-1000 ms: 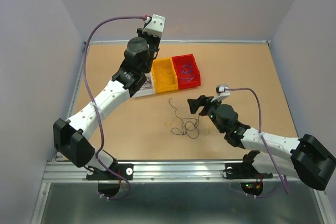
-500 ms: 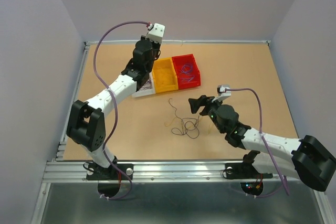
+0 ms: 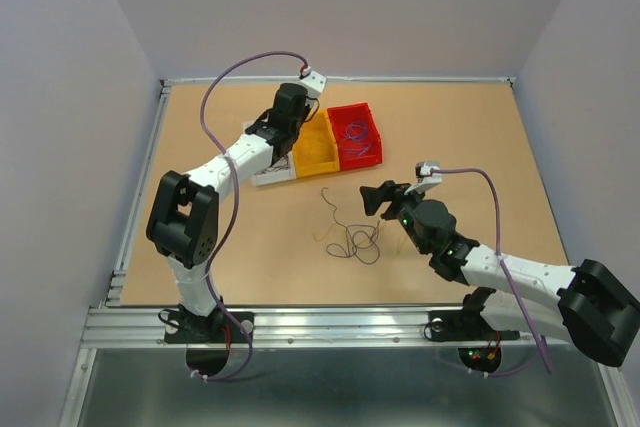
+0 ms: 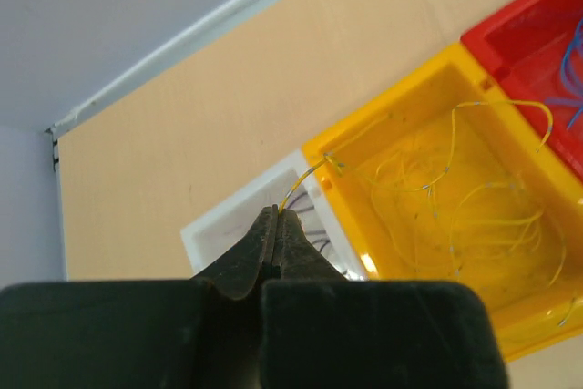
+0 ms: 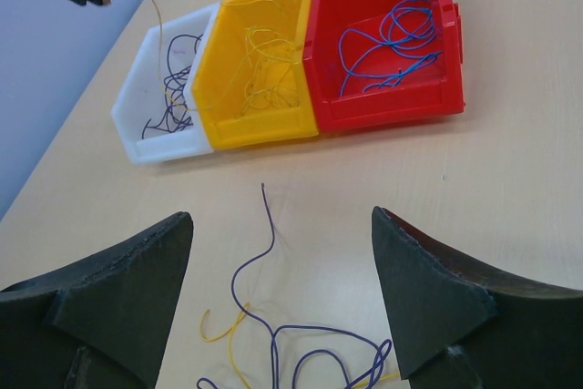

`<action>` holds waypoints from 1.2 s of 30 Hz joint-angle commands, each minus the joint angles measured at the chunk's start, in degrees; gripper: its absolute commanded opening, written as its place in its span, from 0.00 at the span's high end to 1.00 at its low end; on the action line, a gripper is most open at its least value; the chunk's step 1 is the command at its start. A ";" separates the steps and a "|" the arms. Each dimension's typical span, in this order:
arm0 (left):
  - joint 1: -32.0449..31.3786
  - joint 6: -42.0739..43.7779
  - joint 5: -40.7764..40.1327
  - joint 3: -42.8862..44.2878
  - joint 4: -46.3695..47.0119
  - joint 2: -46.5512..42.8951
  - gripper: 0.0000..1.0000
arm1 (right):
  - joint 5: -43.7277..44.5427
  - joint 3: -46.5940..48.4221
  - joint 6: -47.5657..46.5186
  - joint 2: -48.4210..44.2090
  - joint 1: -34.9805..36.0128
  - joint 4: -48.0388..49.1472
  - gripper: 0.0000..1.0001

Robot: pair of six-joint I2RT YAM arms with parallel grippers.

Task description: Untangle the cables

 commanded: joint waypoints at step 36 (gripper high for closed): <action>1.04 -8.67 16.34 18.95 -19.84 25.14 0.87 | 1.59 -0.78 -1.19 -1.64 0.01 2.31 0.16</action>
